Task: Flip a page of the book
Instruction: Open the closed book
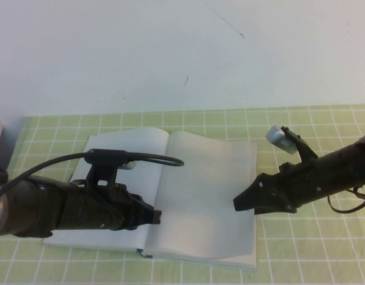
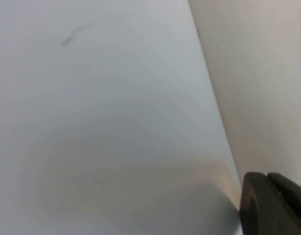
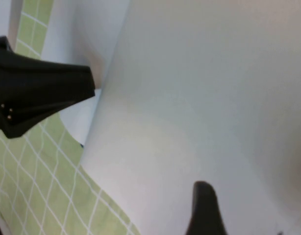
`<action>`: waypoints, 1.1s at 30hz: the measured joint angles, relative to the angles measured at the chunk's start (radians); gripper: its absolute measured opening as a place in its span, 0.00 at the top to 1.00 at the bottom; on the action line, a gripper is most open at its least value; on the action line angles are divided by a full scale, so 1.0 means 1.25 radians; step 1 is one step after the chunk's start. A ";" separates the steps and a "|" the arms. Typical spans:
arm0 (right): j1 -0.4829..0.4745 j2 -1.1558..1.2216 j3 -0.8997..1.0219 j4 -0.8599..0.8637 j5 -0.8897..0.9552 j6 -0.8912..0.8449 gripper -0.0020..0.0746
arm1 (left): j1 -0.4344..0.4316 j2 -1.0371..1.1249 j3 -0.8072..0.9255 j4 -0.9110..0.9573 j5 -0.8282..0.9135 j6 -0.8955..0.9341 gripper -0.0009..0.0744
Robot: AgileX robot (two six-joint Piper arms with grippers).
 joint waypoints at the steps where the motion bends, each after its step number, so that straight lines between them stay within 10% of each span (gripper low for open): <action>1: 0.001 0.000 0.000 0.013 0.002 -0.004 0.40 | 0.000 0.000 0.000 0.000 0.002 0.000 0.99; 33: 0.085 0.016 -0.092 0.025 -0.017 0.008 0.40 | 0.000 0.000 0.000 -0.033 0.014 0.000 0.99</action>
